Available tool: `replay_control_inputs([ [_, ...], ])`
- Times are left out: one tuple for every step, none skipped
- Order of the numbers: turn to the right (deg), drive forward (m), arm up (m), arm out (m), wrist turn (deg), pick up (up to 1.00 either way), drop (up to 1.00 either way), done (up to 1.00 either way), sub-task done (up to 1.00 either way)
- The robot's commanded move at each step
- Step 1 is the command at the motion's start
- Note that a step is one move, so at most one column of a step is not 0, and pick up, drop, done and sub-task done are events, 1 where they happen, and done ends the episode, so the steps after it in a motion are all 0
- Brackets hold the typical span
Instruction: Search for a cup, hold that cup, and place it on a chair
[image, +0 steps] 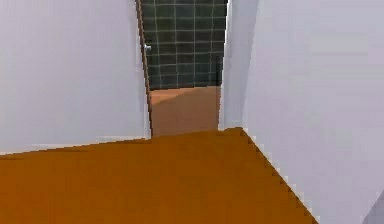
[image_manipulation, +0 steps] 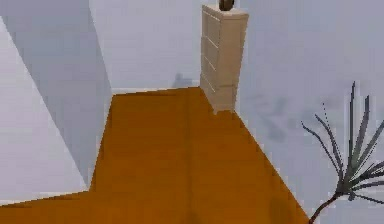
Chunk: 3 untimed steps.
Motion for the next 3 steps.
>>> replay_control_inputs([
  [0.0,1.00,0.00,0.00,0.0,0.00,0.00,0.00,0.00],
  [0.0,1.00,0.00,0.00,0.0,0.00,0.00,0.00,0.00],
  [0.0,0.75,0.00,0.00,0.0,0.00,0.00,0.00,0.00],
])
